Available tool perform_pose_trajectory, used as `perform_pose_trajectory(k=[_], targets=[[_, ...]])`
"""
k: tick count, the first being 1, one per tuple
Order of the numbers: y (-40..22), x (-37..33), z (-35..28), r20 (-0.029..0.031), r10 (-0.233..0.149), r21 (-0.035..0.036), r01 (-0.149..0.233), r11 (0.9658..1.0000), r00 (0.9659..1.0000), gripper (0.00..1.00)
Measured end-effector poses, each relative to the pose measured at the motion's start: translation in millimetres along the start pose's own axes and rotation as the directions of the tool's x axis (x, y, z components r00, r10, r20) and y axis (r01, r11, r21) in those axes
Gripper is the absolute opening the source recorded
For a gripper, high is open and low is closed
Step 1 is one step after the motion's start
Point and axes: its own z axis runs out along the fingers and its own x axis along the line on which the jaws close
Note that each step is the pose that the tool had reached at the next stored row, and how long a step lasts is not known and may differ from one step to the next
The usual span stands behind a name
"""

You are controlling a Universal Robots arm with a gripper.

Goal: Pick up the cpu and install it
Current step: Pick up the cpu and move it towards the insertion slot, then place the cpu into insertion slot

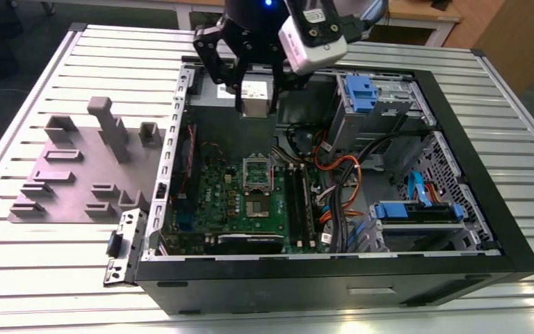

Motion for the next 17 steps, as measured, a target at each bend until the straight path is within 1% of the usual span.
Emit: perform_pose_trajectory(k=[2, 5, 17], targets=[[0.2, -5.5, 0.7, 0.0, 0.0, 0.0, 0.0, 1.0, 1.0, 0.47], [0.3, -9.8, 1.5, 0.0001, 0.0, -0.0002, 0.0, 1.0, 1.0, 0.47], [-0.9, -10.1, 2.3, 0.0001, 0.0, -0.0001, 0.0, 1.0, 1.0, 0.47]])
